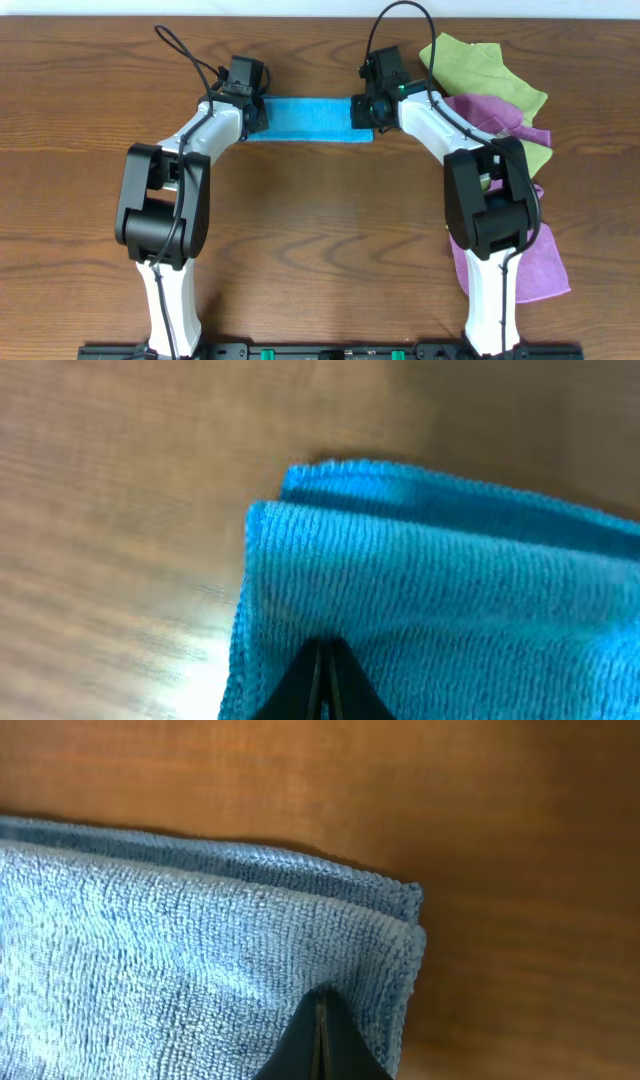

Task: Fold the cloth

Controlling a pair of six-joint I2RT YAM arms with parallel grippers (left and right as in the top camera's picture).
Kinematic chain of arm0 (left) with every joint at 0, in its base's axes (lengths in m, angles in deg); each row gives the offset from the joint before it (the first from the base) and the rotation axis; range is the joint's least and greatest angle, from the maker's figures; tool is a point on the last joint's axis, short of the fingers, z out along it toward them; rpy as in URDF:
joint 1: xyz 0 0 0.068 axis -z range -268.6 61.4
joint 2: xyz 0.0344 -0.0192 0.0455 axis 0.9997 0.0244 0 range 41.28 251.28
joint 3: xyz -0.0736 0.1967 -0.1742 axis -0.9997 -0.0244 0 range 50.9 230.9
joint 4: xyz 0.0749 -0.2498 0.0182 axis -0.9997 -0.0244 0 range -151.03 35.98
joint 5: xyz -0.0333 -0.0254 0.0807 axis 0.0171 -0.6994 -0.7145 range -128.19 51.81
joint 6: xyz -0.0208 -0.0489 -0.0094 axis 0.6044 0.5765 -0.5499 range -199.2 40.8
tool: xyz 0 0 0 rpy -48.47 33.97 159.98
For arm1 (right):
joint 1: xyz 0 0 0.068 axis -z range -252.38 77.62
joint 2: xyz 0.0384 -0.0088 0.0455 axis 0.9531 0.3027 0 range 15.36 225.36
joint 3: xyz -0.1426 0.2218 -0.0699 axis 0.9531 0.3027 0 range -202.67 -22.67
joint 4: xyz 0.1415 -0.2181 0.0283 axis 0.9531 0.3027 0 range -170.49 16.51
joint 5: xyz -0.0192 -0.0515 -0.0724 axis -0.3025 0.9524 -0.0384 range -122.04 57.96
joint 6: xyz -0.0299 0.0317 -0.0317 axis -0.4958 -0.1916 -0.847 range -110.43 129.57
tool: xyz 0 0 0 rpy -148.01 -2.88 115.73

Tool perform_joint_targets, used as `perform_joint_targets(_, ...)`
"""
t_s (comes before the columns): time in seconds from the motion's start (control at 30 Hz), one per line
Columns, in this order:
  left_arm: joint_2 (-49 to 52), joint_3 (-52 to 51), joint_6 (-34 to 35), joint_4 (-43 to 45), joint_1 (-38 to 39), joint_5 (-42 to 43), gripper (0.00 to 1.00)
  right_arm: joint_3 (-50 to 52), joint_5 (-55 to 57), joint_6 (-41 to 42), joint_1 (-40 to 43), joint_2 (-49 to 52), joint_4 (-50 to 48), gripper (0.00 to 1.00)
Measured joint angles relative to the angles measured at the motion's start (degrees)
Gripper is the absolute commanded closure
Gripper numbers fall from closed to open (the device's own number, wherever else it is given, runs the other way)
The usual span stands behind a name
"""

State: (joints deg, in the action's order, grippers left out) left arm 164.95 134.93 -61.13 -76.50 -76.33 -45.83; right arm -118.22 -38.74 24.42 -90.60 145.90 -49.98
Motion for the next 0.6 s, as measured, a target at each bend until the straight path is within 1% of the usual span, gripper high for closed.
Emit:
perform_joint_targets(0.17,-1.3,0.7,0.2,-10.7,0.0,1.5,0.94,-0.5,-3.5,0.2,0.0,-0.7,8.3,0.99)
perform_joint_targets(0.27,-1.8,0.9,1.6,-16.7,0.0,2.2,0.94,-0.7,-5.5,0.5,0.0,-1.1,13.1,0.99)
perform_joint_targets(0.4,-2.0,1.0,3.2,-21.4,0.0,3.0,0.94,-0.7,-7.6,0.6,-0.1,-1.3,17.3,0.99)
perform_joint_targets(0.5,-2.0,1.0,3.8,-22.1,0.0,3.0,0.94,-0.7,-7.8,0.6,-0.3,-1.4,17.8,0.98)
perform_joint_targets(0.53,-2.0,1.0,4.0,-22.1,0.0,3.0,0.94,-0.7,-7.9,0.7,-0.3,-1.5,17.8,0.92)
perform_joint_targets(0.6,-2.0,1.0,4.2,-22.1,0.0,3.0,0.94,-0.6,-8.7,1.2,-0.3,-1.7,18.4,0.68)
